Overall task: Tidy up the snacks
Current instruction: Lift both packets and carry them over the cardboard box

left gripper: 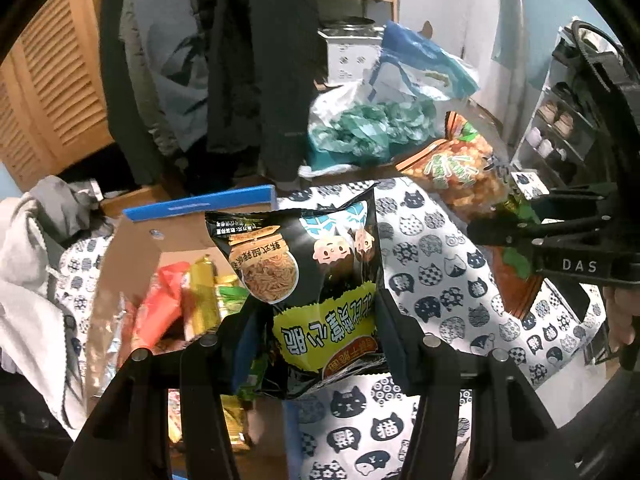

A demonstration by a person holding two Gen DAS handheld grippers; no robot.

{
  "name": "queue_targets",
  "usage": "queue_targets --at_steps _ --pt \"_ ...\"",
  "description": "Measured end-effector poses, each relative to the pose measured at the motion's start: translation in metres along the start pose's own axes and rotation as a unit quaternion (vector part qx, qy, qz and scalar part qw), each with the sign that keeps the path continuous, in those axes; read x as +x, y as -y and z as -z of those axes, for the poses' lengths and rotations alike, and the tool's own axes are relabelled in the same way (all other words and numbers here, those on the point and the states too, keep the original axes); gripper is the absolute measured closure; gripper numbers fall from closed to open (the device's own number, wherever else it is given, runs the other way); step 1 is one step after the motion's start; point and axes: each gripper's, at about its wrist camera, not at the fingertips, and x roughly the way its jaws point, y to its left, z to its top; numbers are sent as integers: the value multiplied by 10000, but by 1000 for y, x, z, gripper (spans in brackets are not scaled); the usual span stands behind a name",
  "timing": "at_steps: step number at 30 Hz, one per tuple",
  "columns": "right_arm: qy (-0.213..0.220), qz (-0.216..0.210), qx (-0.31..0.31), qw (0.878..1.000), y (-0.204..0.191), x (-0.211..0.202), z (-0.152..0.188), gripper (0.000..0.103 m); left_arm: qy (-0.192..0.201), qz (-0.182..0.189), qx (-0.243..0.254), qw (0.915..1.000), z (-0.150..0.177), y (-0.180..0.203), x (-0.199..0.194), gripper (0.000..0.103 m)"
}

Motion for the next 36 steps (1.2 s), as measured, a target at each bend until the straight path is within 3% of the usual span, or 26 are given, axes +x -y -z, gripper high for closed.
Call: queue_targets --at_steps 16,36 --pt "-14 -586 -380 9976 -70 27 -43 68 26 -332 -734 9967 10 -74 -6 47" --pt "-221 -955 -565 9936 -135 70 -81 68 -114 -676 -1715 9828 39 -159 -4 47"
